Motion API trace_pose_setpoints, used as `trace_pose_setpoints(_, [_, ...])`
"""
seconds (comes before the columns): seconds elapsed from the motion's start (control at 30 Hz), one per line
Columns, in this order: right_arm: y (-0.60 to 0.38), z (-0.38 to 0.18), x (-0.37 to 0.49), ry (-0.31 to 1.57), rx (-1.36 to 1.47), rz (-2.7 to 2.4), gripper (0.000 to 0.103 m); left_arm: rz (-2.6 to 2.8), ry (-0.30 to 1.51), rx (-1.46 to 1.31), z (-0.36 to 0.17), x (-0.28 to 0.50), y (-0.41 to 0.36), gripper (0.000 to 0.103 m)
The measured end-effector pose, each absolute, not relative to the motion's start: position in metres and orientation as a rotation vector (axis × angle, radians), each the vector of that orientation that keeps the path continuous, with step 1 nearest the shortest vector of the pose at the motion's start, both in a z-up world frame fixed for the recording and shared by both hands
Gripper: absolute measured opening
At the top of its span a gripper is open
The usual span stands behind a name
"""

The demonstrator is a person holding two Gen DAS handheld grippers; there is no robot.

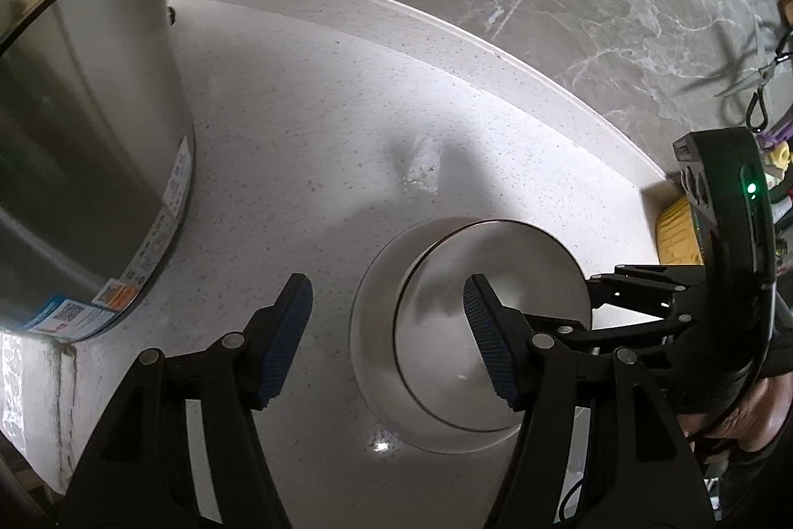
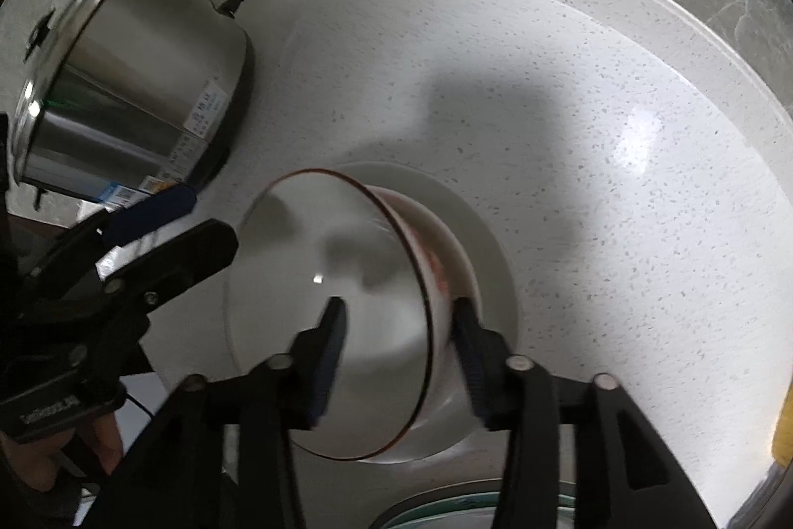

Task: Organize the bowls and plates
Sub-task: 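Open both tools to release the red-patterned bowl and lift them away, then move both tools to the plate-and-bowl stack and close them on its rim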

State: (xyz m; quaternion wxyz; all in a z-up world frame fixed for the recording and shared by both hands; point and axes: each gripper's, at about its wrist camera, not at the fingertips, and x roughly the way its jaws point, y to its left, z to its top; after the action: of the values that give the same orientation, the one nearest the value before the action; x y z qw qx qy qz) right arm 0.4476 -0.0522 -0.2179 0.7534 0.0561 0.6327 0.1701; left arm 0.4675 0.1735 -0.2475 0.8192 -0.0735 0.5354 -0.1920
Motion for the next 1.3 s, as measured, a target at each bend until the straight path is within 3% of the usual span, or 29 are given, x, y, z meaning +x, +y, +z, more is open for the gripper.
trace_pose_setpoints(0.5, [-0.017, -0.21, 0.434, 1.353, -0.159, 0.286, 0.059, -0.388, 1.153, -0.214, -0.255, 0.456, 0.194, 0.062])
trace_pose_setpoints(0.63, [-0.008, -0.203, 0.43, 1.311, -0.271, 0.24, 0.079, -0.377, 1.154, -0.229, -0.257, 0.454, 0.201, 0.062])
trace_pose_setpoints(1.07, [-0.081, -0.162, 0.433, 1.188, -0.016, 0.254, 0.078, -0.43, 1.197, -0.201, -0.275, 0.44, 0.21, 0.062])
trace_pose_setpoints(1.13, [-0.108, -0.166, 0.432, 1.174, 0.023, 0.228, 0.071, -0.441, 1.208, -0.184, -0.279, 0.437, 0.212, 0.062])
trace_pose_setpoints(1.23, [-0.138, -0.185, 0.429, 1.221, 0.076, 0.196, 0.045, -0.434, 1.225, -0.168, -0.287, 0.436, 0.215, 0.062])
trace_pose_setpoints(1.3, [-0.148, -0.198, 0.427, 1.255, 0.1, 0.195, 0.044, -0.433, 1.234, -0.162, -0.291, 0.439, 0.213, 0.062])
